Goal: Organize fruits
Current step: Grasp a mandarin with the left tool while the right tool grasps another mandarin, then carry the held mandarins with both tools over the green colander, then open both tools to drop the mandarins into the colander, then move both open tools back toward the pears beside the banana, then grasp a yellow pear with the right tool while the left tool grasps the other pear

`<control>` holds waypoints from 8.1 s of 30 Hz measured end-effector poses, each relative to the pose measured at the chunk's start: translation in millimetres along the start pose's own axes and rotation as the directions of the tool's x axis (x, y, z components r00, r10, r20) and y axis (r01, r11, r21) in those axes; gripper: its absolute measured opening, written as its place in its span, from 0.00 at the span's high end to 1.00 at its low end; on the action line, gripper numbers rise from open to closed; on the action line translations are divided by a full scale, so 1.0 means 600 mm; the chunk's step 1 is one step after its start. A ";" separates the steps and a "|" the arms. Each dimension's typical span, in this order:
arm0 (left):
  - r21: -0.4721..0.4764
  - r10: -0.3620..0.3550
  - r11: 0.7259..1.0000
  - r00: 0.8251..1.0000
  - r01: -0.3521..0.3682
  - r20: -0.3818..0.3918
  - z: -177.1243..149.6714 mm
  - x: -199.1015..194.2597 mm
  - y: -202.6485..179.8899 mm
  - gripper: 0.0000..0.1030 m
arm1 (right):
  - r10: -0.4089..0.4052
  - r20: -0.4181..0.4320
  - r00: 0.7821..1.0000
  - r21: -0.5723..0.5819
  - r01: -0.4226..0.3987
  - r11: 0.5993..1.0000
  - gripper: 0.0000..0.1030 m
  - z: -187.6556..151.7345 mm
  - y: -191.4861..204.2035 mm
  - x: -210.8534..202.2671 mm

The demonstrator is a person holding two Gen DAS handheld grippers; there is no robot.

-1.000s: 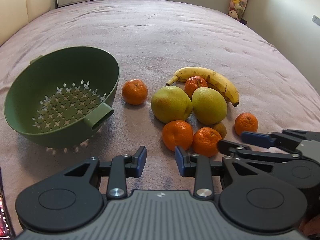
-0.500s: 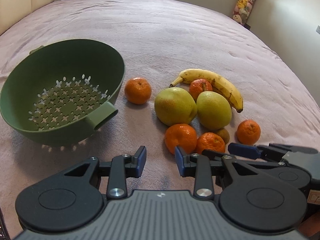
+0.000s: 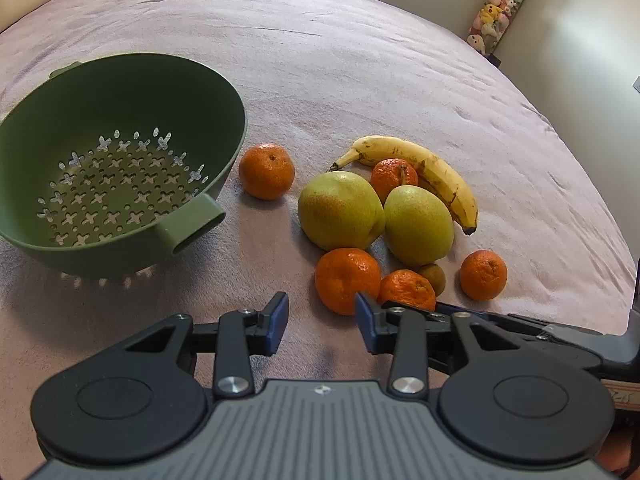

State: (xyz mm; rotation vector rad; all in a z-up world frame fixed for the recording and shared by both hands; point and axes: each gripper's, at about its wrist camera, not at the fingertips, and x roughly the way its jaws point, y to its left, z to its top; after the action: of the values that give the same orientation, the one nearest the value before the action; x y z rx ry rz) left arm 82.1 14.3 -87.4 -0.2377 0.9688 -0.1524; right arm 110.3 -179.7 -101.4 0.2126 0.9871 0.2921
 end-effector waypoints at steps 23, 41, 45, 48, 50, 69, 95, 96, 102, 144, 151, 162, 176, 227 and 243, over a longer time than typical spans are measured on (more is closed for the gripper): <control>0.045 0.000 0.999 0.999 0.002 -0.039 0.012 0.070 -0.032 0.40 | -0.170 0.013 0.985 -0.192 0.170 0.967 0.47 -0.005 0.011 -0.009; 0.068 0.009 0.998 0.998 -0.005 -0.064 0.016 0.069 -0.038 0.54 | -0.172 0.033 0.984 -0.214 0.175 0.961 0.57 0.000 0.030 -0.007; 0.082 0.016 0.997 0.999 -0.012 -0.047 0.017 0.053 -0.042 0.54 | -0.167 0.045 0.985 -0.257 0.173 0.951 0.57 -0.001 0.048 -0.018; 0.093 0.029 0.995 0.999 -0.026 -0.031 0.019 0.037 -0.045 0.54 | -0.183 0.051 0.982 -0.275 0.190 0.942 0.57 -0.003 0.053 -0.029; 0.091 0.023 0.996 1.000 -0.022 -0.017 0.021 0.024 -0.046 0.54 | -0.185 0.051 0.981 -0.266 0.192 0.945 0.57 -0.003 0.051 -0.038; 0.095 0.021 0.995 0.992 -0.033 0.124 0.058 -0.141 -0.042 0.54 | -0.080 0.197 0.977 -0.313 0.140 0.939 0.57 0.031 0.116 -0.139; 0.014 0.345 0.938 0.937 -0.346 0.049 0.157 -0.126 0.111 0.54 | 0.101 0.069 0.992 -0.750 -0.015 0.662 0.57 0.142 0.312 -0.020; 0.010 0.357 0.934 0.933 -0.358 0.041 0.158 -0.121 0.115 0.54 | 0.103 0.056 0.993 -0.765 -0.023 0.643 0.57 0.143 0.316 -0.010; 0.032 0.395 0.918 0.919 -0.395 -0.009 0.157 -0.088 0.125 0.54 | 0.082 -0.039 0.996 -0.833 -0.078 0.548 0.57 0.149 0.332 0.043; -0.001 0.390 0.918 0.906 -0.396 -0.161 0.144 -0.023 0.157 0.52 | 0.011 -0.323 0.946 -0.871 -0.302 0.387 0.55 0.155 0.339 0.160; -0.009 0.388 0.920 0.914 -0.392 -0.121 0.152 -0.041 0.148 0.48 | 0.033 -0.285 0.958 -0.879 -0.275 0.389 0.51 0.160 0.340 0.139; -0.030 0.356 0.934 0.935 -0.356 -0.007 0.164 -0.086 0.119 0.46 | 0.123 -0.114 0.986 -0.836 -0.162 0.524 0.41 0.176 0.309 0.050; 0.022 0.139 0.990 0.983 -0.143 0.121 0.147 -0.119 0.027 0.44 | 0.027 0.152 0.988 -0.597 0.070 0.799 0.40 0.147 0.210 -0.065; 0.004 -0.015 1.000 0.994 0.015 0.108 0.047 -0.009 -0.056 0.43 | -0.158 0.179 0.971 -0.230 0.198 0.953 0.46 0.041 0.016 -0.076; -0.168 -0.036 0.985 0.998 0.045 0.058 0.072 0.032 -0.027 0.43 | -0.135 0.144 0.980 -0.313 0.175 0.934 0.38 0.060 0.040 0.006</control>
State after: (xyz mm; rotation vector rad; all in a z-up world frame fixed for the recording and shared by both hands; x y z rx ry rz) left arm 128.2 0.1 -74.9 -0.4161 0.9239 -0.1001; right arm 138.9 -157.5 -77.4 -0.1473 0.8173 0.2888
